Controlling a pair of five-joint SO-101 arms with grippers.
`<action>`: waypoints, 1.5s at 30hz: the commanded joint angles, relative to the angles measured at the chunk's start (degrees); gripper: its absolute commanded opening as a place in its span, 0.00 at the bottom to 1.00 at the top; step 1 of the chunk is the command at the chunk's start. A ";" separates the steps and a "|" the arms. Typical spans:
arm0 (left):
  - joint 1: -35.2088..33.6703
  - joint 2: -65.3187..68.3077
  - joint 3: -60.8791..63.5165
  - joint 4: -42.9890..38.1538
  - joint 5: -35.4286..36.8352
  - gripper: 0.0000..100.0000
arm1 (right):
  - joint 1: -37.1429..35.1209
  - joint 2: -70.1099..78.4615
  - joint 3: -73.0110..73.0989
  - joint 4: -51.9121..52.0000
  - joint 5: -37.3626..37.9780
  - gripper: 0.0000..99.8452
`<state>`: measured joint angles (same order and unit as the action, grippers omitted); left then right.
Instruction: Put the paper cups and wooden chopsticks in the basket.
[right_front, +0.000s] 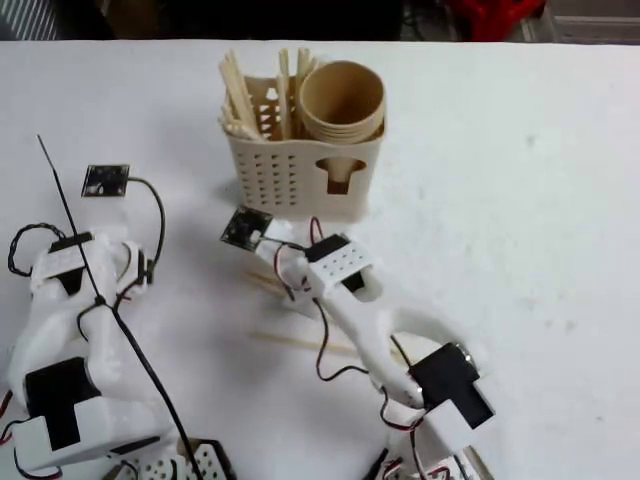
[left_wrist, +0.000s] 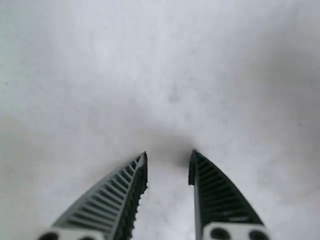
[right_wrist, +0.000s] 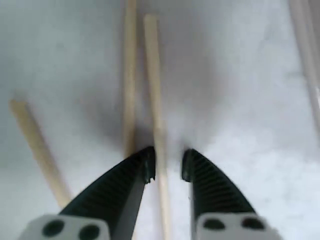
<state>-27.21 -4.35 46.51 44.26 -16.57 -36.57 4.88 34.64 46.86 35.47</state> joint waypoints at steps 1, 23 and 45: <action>0.66 -0.04 -0.18 -0.88 -0.62 0.15 | 0.31 -0.40 -0.88 0.31 -0.70 0.02; 0.75 0.13 -0.35 -0.88 -0.62 0.15 | 7.25 -44.35 -20.92 -2.59 -25.49 0.02; 0.75 0.13 -0.35 -0.88 -0.62 0.15 | 7.25 -13.05 -37.45 -32.22 -29.63 0.10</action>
<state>-27.21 -4.35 46.51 44.26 -16.57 -29.80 -8.31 0.35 16.44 7.69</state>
